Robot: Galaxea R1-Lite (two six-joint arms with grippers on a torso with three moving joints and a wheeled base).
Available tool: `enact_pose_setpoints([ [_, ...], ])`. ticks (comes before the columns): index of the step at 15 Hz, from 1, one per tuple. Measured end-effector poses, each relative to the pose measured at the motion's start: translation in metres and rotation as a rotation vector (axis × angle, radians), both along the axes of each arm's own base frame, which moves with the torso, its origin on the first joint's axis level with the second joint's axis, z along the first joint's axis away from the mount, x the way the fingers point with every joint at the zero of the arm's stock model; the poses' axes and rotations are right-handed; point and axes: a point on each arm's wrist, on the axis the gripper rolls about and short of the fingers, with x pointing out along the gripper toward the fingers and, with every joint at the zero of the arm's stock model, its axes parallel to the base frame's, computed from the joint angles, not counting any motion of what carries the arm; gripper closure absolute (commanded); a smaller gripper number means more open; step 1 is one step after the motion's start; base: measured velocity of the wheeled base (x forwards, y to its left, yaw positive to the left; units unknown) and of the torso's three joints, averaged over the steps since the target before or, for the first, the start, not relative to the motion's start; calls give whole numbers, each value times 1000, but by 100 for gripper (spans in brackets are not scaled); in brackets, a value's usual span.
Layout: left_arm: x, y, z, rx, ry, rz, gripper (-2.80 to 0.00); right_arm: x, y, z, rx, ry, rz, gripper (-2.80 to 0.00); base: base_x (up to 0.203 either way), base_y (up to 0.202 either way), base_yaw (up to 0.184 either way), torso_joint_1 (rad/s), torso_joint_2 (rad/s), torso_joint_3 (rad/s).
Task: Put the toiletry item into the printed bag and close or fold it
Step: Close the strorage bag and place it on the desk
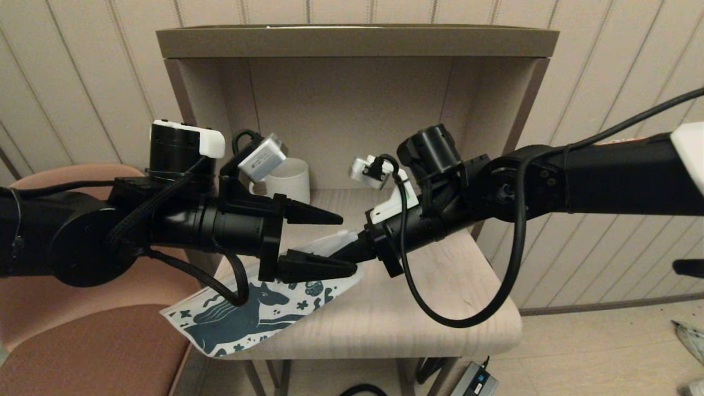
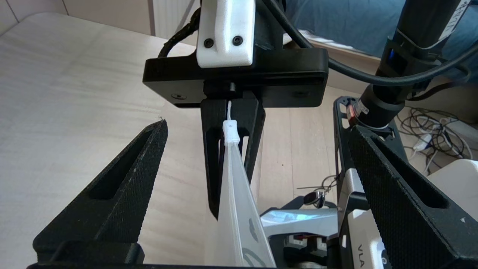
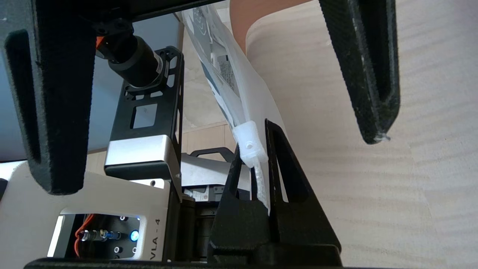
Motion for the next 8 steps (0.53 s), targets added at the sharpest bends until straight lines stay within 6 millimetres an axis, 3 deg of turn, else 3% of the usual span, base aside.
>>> enact_pose_setpoints([
  [1,0,0,0,0,1,1,-192,-1,1,0,0,0,2,0,0,0,0,0,0,0],
  [2,0,0,0,1,1,1,0,-1,1,0,0,0,3,0,0,0,0,0,0,0],
  [8,-2,0,-1,6,-8,15,0,0,0,0,0,0,0,0,0,0,0,0,0,0],
])
